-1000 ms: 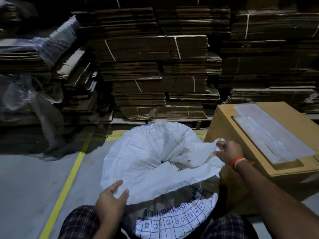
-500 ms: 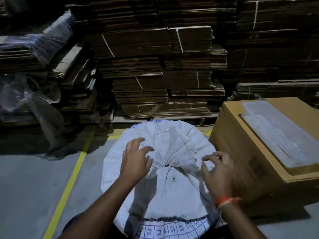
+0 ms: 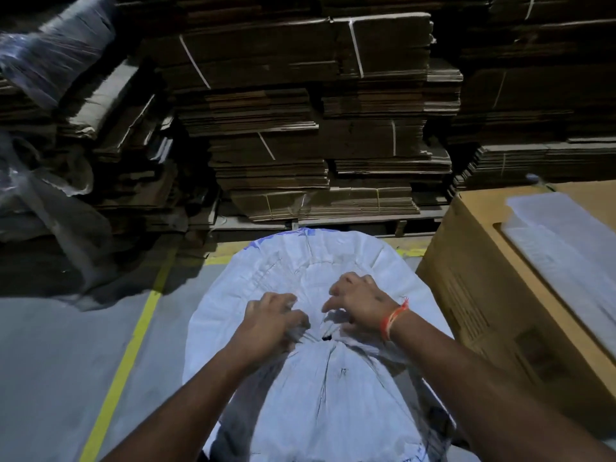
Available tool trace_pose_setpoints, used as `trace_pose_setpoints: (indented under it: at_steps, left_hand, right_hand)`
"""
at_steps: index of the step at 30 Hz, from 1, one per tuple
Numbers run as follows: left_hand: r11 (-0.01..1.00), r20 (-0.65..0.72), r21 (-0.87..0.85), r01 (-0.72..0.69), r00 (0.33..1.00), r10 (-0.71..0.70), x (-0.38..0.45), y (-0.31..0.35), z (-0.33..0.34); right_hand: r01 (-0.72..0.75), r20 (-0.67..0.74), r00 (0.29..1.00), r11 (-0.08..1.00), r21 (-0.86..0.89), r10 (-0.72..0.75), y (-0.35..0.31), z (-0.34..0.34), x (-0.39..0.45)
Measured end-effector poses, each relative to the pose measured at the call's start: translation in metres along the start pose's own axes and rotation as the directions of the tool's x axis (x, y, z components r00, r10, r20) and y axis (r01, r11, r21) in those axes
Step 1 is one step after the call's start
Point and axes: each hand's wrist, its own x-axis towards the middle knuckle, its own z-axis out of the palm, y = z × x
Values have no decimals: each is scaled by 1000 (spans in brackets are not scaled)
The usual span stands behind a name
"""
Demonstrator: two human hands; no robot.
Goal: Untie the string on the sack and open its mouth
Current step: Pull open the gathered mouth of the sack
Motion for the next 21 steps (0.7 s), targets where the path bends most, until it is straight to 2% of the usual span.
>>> trace_pose_setpoints:
  at_steps: [2,7,17,21]
  left_hand:
    - [999,-23,40,-13,1000,14,0,-4,7]
    - [982,10,185,-50,999,49,4,-18,21]
    - [976,-68,215,29,998,-15,-53,-16,-2]
    - [967,29,255,-16,1000,9,-88,-10,10]
  right_hand:
    - [16,14,1000,998,-59,-15,7,7,3]
    - [-20,-99,995,995,-95,11,25,9,6]
    - [-236,-182,961,961,-146,208,73,-22,30]
    - [-334,-244,923,935,-117,299,71,-22,37]
